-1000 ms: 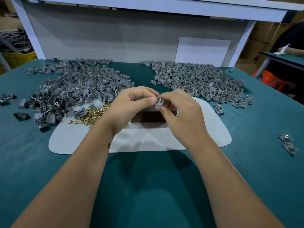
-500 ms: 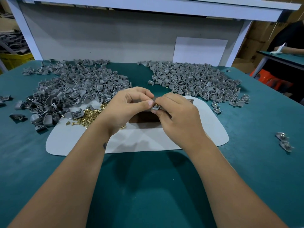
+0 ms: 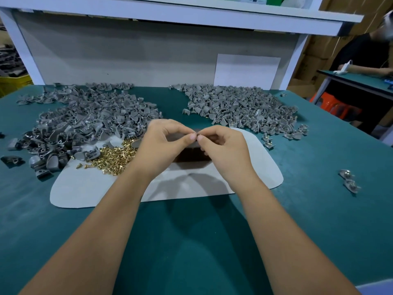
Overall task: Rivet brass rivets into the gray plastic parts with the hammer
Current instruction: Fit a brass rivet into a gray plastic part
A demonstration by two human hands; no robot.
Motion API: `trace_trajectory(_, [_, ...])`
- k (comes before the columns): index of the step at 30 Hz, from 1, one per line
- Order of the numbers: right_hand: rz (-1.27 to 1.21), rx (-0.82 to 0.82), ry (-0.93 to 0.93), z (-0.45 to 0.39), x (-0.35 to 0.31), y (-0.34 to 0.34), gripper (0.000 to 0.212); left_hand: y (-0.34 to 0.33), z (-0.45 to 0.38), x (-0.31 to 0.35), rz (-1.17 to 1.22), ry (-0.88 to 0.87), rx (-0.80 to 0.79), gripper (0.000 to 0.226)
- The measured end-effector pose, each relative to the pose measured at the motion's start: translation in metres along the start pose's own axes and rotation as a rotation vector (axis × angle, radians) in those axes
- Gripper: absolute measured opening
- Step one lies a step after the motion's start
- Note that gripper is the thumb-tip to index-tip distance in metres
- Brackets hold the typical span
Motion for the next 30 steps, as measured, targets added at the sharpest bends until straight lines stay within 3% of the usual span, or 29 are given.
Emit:
trace_trajectory(4, [0.086, 0.035, -0.050, -0.006, -0.002, 0.019, 0.015, -0.007, 0.003, -0.002, -0.025, 0.065, -0.013, 0.018])
trace_trajectory(7, [0.132, 0.154, -0.133, -0.016, 0.002, 0.057, 0.017, -0.007, 0.003, -0.002, -0.081, 0.076, 0.027, 0.018])
trace_trajectory(13, [0.548, 0.402, -0.347, -0.012, 0.039, 0.160, 0.016, -0.012, 0.007, -0.001, -0.243, 0.037, 0.035, 0.015])
trace_trajectory(19, [0.842, 0.450, -0.516, 0.009, 0.054, 0.197, 0.016, -0.013, 0.010, -0.001, -0.328, 0.001, 0.013, 0.016])
trace_trajectory(25, [0.963, 0.531, -0.574, 0.010, 0.049, 0.199, 0.013, -0.014, 0.011, 0.000, -0.352, -0.021, 0.014, 0.016])
trace_trajectory(30, [0.882, 0.644, -0.432, 0.010, 0.038, 0.194, 0.028, -0.013, 0.010, 0.000, -0.349, -0.034, 0.008, 0.016])
Point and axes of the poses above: each hand's wrist, its own z-axis away from the middle knuckle, its own y-axis out of the back of the hand, x = y × z, the point moved 2 cm from there along -z, towards the middle knuckle, and after that the axes turned 5 degrees about x, right-handed, at the moved point
